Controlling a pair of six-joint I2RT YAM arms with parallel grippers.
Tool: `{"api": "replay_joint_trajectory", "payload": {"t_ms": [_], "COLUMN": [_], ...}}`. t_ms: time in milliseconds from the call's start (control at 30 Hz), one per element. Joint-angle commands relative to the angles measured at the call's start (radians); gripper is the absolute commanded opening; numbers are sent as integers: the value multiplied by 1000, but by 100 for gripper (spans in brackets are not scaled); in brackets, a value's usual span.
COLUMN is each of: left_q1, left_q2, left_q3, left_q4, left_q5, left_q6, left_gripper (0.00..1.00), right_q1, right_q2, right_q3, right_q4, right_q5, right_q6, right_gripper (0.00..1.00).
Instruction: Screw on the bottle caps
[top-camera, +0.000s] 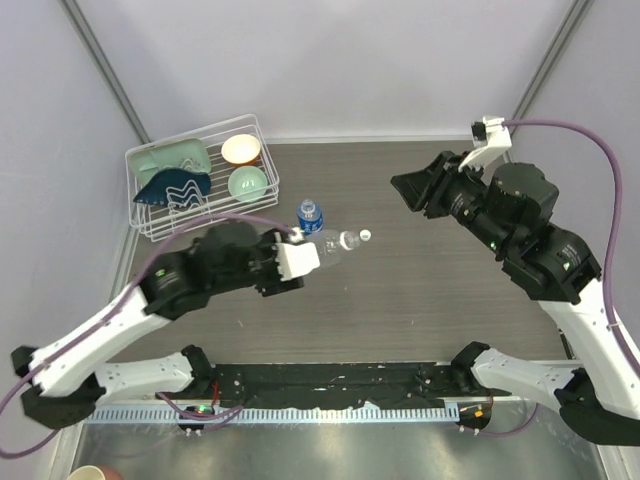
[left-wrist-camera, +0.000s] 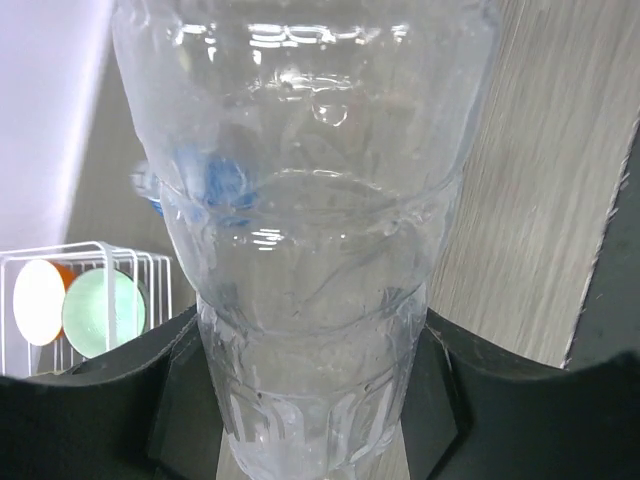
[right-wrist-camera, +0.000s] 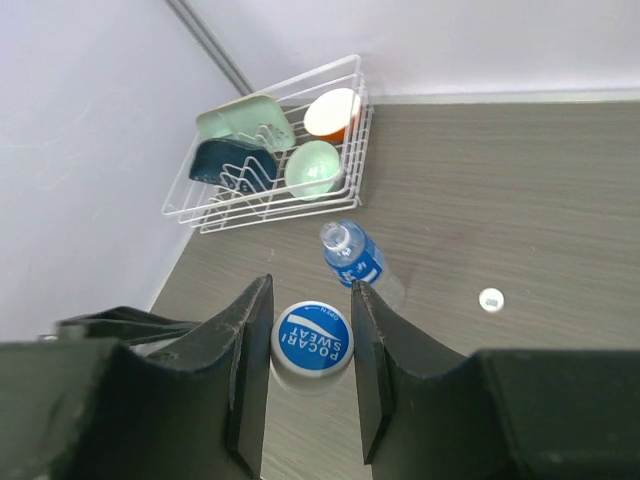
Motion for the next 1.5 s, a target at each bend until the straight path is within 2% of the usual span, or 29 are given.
{"api": "replay_joint_trajectory", "payload": {"t_ms": [0, 67, 100, 133, 200, 300, 400, 600, 933, 1067, 1267, 1467], "left_q1": [6, 6, 6, 6, 6, 6, 6, 6, -10, -10, -8, 3], "left_q2": [-220, -313, -356, -438, -486, -436, -378, -234, -211, -211, -217, -220], "left_q3": [-52, -161, -303, -374, -535, -561, -550, -490, -545, -567, -602, -631], "left_q4": [-1, 177, 253, 427, 583, 670, 787, 997, 1088, 1113, 1121, 1159], "left_q5": [117, 246, 279, 312, 349, 347, 334, 303, 325, 334, 342, 348], "left_q6": [-98, -147, -207, -253, -409, -541, -589, -778, -764, -763, -747, -718], "left_gripper": [50, 43, 34, 30, 23, 21, 19, 13, 10, 8, 6, 5], "right_q1": [3, 3, 3, 3, 2, 3, 3, 3, 13, 31, 85, 174], "right_q2": [78, 85, 85, 92, 98, 104, 101, 81, 90, 104, 122, 168], "right_q3": [161, 191, 196, 201, 219, 222, 198, 104, -34, -49, -31, 35], "right_q4": [-73, -75, -75, -76, -90, -96, -70, 86, 368, 427, 419, 291], "right_q5": [-126, -161, -188, -207, -241, -294, -330, -361, -420, -472, -511, -483], "right_q6": [-90, -105, -107, -113, -122, -137, -148, -162, -113, -101, -123, -206], "right_gripper": [14, 14, 14, 14, 14, 14, 14, 14, 14, 13, 14, 13]}}
